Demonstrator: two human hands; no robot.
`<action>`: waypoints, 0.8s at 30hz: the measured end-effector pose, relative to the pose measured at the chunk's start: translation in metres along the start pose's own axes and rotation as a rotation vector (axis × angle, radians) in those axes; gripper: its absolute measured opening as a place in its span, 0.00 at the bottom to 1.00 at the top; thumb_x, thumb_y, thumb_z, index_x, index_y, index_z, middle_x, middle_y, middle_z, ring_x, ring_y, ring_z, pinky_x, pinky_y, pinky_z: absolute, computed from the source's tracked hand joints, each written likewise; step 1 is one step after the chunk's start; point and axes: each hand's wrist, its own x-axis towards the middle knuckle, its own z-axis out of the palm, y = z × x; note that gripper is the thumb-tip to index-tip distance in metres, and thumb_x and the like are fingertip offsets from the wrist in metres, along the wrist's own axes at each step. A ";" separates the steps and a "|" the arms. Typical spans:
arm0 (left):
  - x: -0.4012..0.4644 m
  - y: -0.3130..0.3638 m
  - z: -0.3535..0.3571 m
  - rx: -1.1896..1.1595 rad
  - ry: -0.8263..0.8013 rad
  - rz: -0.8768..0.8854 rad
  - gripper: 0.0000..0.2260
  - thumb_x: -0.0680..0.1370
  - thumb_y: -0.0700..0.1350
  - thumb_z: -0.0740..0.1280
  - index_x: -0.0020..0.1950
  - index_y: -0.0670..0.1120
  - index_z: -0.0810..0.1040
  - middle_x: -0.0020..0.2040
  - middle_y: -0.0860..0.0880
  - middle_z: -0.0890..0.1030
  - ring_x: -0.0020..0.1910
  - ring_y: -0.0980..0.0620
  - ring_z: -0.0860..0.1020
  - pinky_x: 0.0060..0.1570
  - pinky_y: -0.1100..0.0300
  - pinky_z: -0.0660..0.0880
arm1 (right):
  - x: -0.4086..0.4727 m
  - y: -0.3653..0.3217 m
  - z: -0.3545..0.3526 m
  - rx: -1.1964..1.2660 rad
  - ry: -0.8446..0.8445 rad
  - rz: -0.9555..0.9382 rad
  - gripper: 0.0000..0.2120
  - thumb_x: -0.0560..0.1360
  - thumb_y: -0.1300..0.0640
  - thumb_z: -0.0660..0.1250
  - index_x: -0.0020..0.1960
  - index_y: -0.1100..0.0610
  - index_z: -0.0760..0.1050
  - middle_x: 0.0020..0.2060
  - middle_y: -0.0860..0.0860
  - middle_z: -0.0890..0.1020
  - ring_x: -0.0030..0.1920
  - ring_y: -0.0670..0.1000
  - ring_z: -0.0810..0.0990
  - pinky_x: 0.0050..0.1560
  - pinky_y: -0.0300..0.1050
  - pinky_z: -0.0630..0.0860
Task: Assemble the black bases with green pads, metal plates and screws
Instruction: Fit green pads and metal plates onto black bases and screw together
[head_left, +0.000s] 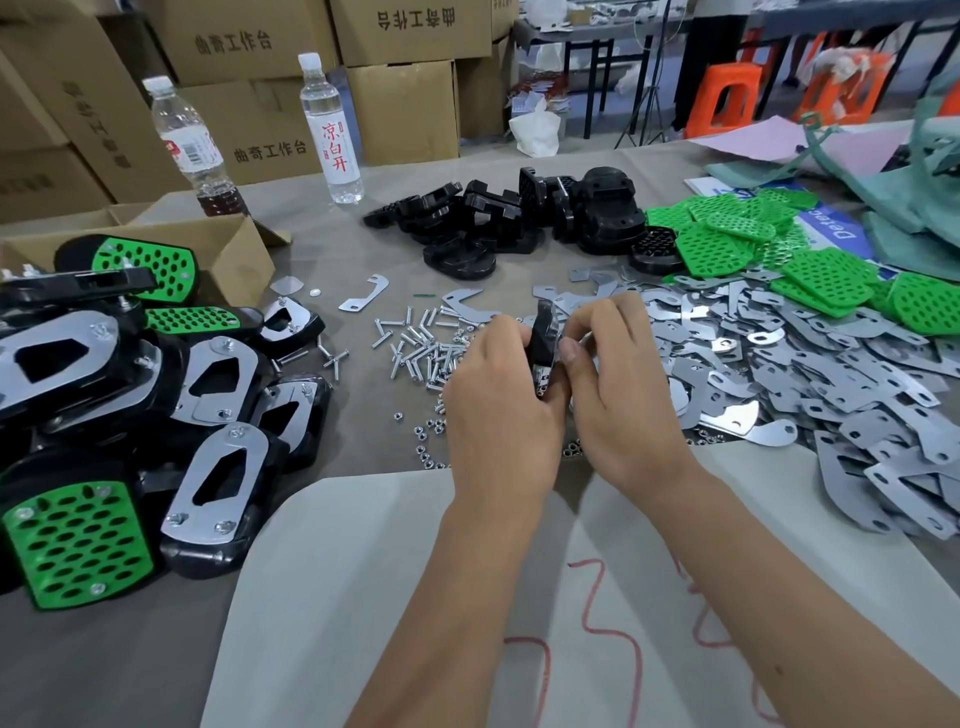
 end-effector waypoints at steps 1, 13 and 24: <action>0.000 0.000 0.001 0.005 0.006 0.006 0.10 0.77 0.45 0.75 0.49 0.44 0.75 0.44 0.49 0.80 0.41 0.47 0.75 0.42 0.52 0.70 | 0.000 0.000 0.001 -0.004 0.010 0.004 0.04 0.83 0.67 0.60 0.52 0.61 0.72 0.52 0.54 0.70 0.49 0.42 0.71 0.49 0.40 0.70; 0.015 -0.017 -0.009 -0.272 0.167 -0.548 0.09 0.70 0.47 0.78 0.44 0.50 0.80 0.36 0.57 0.83 0.35 0.61 0.81 0.37 0.64 0.75 | -0.003 0.003 -0.005 0.019 -0.213 -0.043 0.03 0.83 0.55 0.64 0.54 0.54 0.74 0.51 0.46 0.72 0.46 0.47 0.75 0.47 0.38 0.72; 0.019 -0.033 -0.006 -0.438 0.245 -0.760 0.10 0.69 0.44 0.80 0.44 0.46 0.81 0.31 0.57 0.82 0.27 0.64 0.77 0.31 0.69 0.72 | -0.005 -0.003 -0.005 -0.009 -0.363 -0.146 0.02 0.83 0.58 0.65 0.52 0.52 0.73 0.51 0.45 0.70 0.43 0.50 0.75 0.43 0.48 0.74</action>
